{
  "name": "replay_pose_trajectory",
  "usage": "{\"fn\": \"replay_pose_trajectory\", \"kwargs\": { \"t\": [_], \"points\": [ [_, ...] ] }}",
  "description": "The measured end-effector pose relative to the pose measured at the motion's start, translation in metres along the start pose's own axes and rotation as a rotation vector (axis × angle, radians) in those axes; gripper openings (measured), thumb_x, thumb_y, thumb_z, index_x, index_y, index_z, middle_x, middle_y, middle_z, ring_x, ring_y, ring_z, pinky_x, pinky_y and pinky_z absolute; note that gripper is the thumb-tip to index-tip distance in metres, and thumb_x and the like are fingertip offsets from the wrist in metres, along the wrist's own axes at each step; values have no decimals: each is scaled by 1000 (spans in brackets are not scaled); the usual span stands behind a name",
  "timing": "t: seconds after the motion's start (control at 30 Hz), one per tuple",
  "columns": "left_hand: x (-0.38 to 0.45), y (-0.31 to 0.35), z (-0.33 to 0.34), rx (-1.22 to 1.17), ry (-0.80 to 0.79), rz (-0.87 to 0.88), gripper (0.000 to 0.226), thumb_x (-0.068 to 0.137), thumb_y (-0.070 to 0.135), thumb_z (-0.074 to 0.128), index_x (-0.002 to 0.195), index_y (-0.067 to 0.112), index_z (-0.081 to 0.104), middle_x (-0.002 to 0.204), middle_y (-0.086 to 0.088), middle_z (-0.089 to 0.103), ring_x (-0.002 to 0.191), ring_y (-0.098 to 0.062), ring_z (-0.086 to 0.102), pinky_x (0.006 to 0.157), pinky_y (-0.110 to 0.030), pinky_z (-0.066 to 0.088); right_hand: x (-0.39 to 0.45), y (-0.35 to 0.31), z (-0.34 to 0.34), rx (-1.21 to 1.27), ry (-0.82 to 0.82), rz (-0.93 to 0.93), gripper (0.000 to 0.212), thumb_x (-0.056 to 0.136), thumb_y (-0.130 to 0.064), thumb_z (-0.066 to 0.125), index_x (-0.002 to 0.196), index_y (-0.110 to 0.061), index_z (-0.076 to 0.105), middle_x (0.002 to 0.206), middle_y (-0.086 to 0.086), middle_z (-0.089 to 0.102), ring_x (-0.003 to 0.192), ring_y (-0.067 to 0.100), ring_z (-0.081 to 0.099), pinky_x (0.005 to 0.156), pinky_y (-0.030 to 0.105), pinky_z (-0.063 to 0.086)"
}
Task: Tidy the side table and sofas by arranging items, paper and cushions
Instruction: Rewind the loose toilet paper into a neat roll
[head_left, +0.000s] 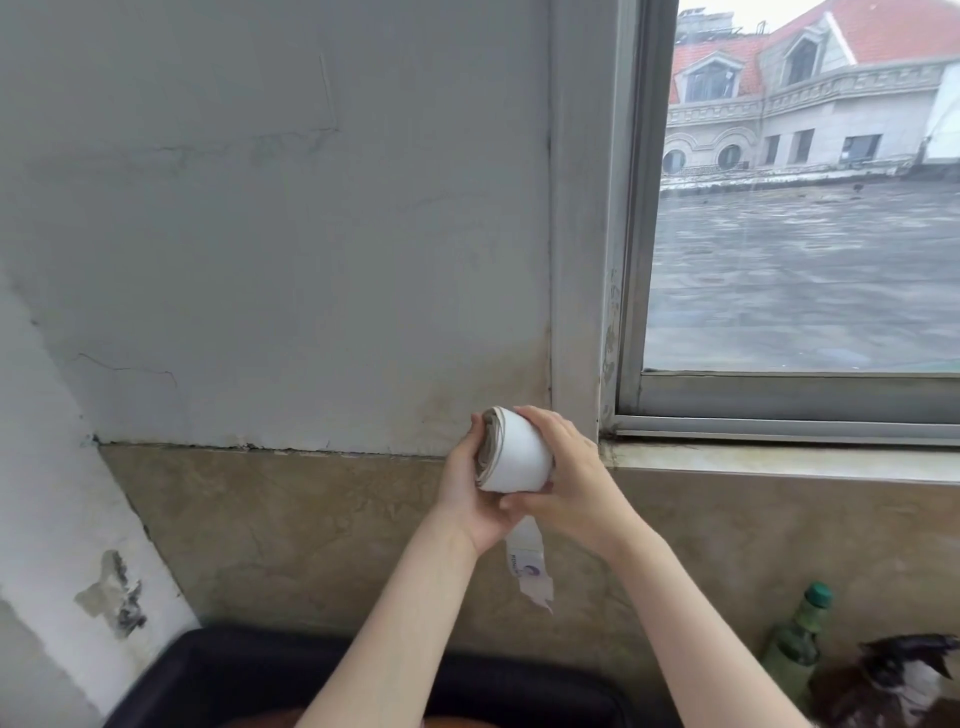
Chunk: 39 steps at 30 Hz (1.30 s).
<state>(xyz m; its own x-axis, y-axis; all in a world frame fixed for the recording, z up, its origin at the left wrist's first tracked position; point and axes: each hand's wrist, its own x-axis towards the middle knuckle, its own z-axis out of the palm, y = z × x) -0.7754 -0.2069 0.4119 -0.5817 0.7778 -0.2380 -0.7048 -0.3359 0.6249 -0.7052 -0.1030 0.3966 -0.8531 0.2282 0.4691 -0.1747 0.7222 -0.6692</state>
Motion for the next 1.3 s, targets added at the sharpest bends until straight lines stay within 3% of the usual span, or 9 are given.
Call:
{"fn": "replay_pose_trajectory", "kwargs": {
  "t": [0.2,0.37,0.47,0.6,0.8,0.93,1.07,1.17,1.3],
  "points": [
    [-5,1,-3,78,53,-4,61,100,45,30,101,-6,62,87,-22,70,80,-34,66,77,-43,47,1,0,-16,243,-144,143,56,50,-30,80,95,-53,57,105,-7,56,100,11,57,89,39,51],
    [-4,2,-5,212,78,-31,52,101,36,32,94,-5,63,78,-19,69,83,-32,60,78,-40,45,1,0,-27,263,-316,175,60,44,-36,78,102,-43,62,105,-5,47,98,9,54,77,25,50],
    [-4,3,-8,331,67,-15,45,101,29,31,89,1,65,74,-15,69,71,-27,63,70,-36,45,1,3,-27,202,-385,226,67,40,-43,74,105,-44,60,107,-9,43,106,12,50,86,33,52],
    [-6,1,-7,349,62,-4,49,97,30,37,76,7,74,72,-11,67,64,-22,64,63,-31,45,-2,1,-22,23,-310,113,62,48,-45,69,108,-46,52,111,-23,41,114,0,33,105,39,31],
    [8,4,-8,121,252,85,39,95,19,36,71,4,62,63,-11,60,60,-22,57,50,-23,48,-10,9,-1,-110,6,-102,64,74,-30,58,135,-28,41,131,-25,33,124,-9,24,108,34,17],
    [13,-4,-7,67,310,58,37,96,22,34,83,4,64,78,-15,63,77,-28,57,70,-34,45,-9,16,15,-165,-52,-79,88,66,-30,71,142,-30,26,134,-26,22,125,-21,8,110,28,9],
    [13,-8,-13,34,266,15,33,92,15,37,84,-2,65,79,-18,66,81,-31,58,76,-38,47,-5,18,5,-180,-27,-33,71,59,-33,67,128,-26,49,113,-29,42,117,-3,38,111,37,17],
    [11,-6,-15,97,227,-11,32,93,13,36,83,-2,62,70,-17,68,77,-29,59,68,-34,51,-3,16,-5,-154,-146,17,66,59,-30,75,119,-31,49,102,-30,43,102,-6,39,103,29,22],
    [9,-5,-14,287,207,-64,37,99,24,37,83,0,61,64,-14,67,72,-27,58,65,-34,45,-2,14,-15,-148,-298,151,66,61,-25,79,117,-41,49,106,-11,44,107,19,38,89,29,32]
  ]
}}
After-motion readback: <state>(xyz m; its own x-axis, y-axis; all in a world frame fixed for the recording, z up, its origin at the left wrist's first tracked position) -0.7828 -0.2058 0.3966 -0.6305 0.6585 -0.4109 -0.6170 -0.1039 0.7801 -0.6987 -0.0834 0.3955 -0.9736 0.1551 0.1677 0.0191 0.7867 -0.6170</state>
